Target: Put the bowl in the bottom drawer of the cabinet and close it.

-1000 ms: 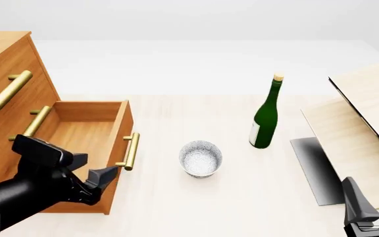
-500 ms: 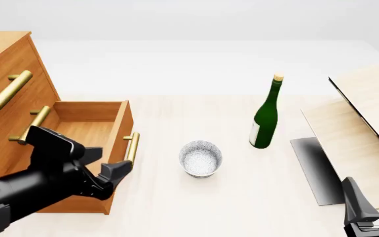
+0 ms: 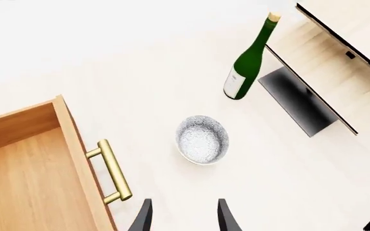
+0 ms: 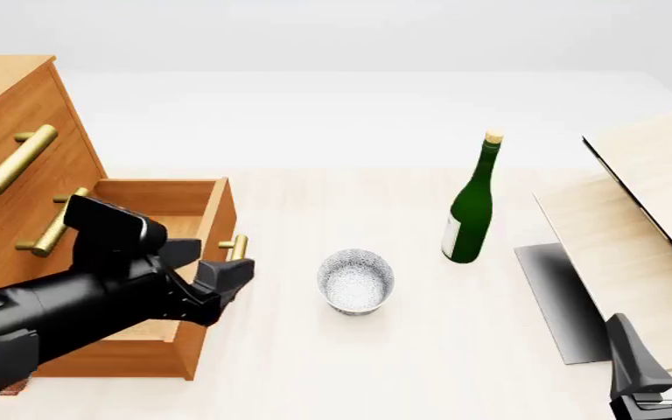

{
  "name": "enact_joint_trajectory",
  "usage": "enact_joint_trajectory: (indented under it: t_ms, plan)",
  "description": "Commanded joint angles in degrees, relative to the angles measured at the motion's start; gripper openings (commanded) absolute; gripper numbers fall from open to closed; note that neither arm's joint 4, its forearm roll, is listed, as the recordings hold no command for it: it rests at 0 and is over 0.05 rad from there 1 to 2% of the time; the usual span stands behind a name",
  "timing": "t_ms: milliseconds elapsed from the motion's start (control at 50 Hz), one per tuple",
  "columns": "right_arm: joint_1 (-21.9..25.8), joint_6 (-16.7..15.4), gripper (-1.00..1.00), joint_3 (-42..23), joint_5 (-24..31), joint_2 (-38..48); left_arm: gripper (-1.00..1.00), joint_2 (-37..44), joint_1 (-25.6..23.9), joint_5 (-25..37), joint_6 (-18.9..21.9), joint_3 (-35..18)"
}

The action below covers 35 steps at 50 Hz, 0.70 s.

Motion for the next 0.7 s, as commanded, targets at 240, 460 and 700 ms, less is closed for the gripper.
enact_joint_trajectory:
  t_ms: [240,460,700]
  plan:
    - [0.0,0.0,1.0,0.0,0.0,-0.1,1.0,5.4,-0.6,-2.3,-2.0,-4.5]
    - [0.0,0.0,1.0,0.0,0.0,-0.1,1.0,9.2,-0.1,-3.6,-2.3,-6.2]
    - [0.0,0.0,1.0,0.0,0.0,-0.1,1.0,13.1,0.1,-4.2,-2.6,-8.7]
